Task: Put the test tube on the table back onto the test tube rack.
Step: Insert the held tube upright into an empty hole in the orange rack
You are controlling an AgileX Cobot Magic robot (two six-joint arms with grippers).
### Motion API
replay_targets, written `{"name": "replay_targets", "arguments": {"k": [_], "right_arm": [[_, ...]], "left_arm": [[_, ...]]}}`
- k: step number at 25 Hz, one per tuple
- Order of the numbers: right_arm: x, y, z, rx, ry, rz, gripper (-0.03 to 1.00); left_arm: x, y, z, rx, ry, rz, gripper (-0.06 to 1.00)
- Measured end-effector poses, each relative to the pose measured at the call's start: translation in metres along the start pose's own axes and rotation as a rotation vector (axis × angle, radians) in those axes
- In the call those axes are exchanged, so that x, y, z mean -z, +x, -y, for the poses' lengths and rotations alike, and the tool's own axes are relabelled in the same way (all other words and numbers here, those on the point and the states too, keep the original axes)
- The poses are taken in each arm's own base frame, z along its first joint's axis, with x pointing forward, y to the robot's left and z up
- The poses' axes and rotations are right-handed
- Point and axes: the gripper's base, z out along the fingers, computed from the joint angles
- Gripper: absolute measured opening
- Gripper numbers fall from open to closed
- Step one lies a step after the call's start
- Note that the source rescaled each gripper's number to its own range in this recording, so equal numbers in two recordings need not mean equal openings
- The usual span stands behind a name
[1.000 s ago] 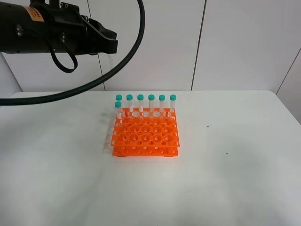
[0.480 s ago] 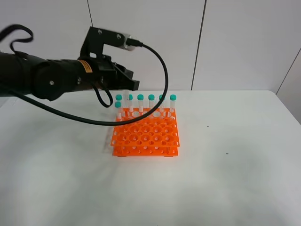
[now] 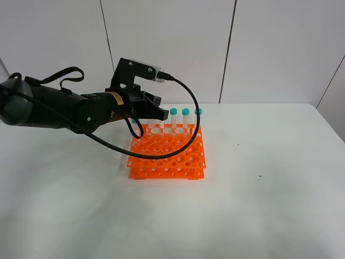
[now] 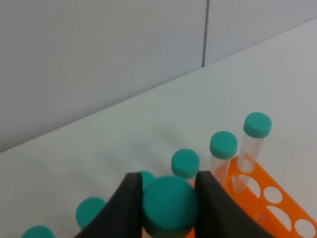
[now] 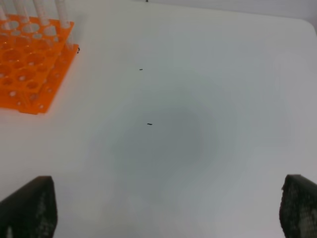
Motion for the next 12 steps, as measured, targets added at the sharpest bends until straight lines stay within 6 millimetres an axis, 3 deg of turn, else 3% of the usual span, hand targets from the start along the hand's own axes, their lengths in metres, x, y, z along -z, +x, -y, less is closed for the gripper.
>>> {"name": "replay_targets", "arguments": {"k": [5, 12], "right_arm": [[0.0, 0.0, 0.0, 0.0, 0.0, 0.0, 1.0], [0.0, 0.0, 0.0, 0.0, 0.0, 0.0, 1.0]], "left_arm": [[-0.007, 0.012, -0.008, 0.004, -0.017, -0.027, 0.0], [-0.006, 0.012, -0.018, 0.012, -0.043, -0.009, 0.0]]}}
